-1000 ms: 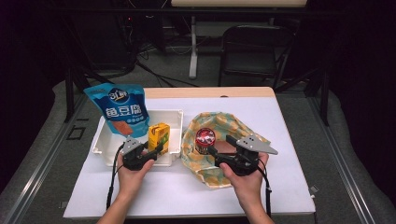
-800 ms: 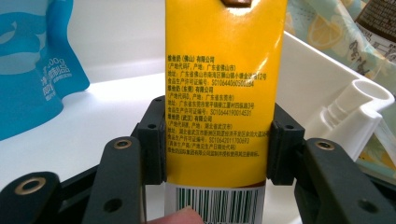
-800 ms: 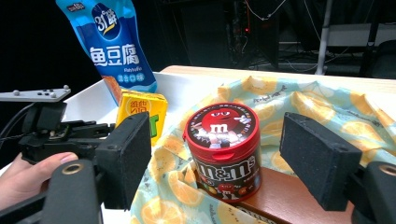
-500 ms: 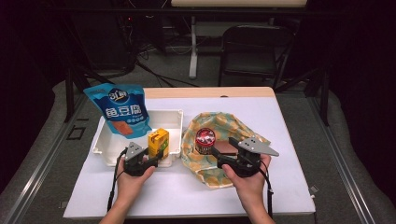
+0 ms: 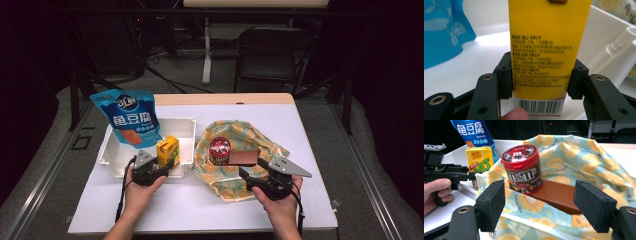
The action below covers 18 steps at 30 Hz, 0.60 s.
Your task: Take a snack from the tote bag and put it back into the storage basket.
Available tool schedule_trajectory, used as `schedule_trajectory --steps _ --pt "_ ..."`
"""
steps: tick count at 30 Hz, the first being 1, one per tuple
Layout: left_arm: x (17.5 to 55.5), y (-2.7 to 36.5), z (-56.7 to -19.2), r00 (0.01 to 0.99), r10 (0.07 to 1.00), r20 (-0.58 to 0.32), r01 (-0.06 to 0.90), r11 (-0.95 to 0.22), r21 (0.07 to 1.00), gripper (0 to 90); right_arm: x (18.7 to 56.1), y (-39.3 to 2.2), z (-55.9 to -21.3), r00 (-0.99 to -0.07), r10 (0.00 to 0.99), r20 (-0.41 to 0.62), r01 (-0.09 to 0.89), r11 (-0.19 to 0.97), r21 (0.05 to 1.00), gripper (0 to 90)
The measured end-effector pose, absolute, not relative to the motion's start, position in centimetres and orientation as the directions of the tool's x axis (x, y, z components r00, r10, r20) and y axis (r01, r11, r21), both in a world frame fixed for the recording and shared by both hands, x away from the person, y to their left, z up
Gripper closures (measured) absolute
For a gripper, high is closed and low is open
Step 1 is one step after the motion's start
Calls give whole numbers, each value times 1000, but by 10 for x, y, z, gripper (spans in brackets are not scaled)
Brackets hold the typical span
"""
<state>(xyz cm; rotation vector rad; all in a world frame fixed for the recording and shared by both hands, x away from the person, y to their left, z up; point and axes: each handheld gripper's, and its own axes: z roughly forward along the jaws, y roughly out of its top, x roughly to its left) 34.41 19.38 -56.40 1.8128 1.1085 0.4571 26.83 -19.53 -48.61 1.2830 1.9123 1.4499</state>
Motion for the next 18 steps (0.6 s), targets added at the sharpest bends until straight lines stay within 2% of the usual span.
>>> schedule_trajectory --steps 5,9,14,18 --pt "345 198 -565 486 850 -202 557 -123 822 468 263 -200 -492 -485 853 192 426 39 904 253" --pt "344 197 -564 505 851 -145 522 -167 836 454 264 -199 -494 -486 854 186 430 48 902 255" --pt "347 191 -563 548 835 -48 480 -267 836 490 266 -196 -497 -478 859 185 434 48 900 259" --pt "348 191 -564 553 832 -51 484 -271 832 480 267 -197 -499 -475 860 185 437 48 898 260"
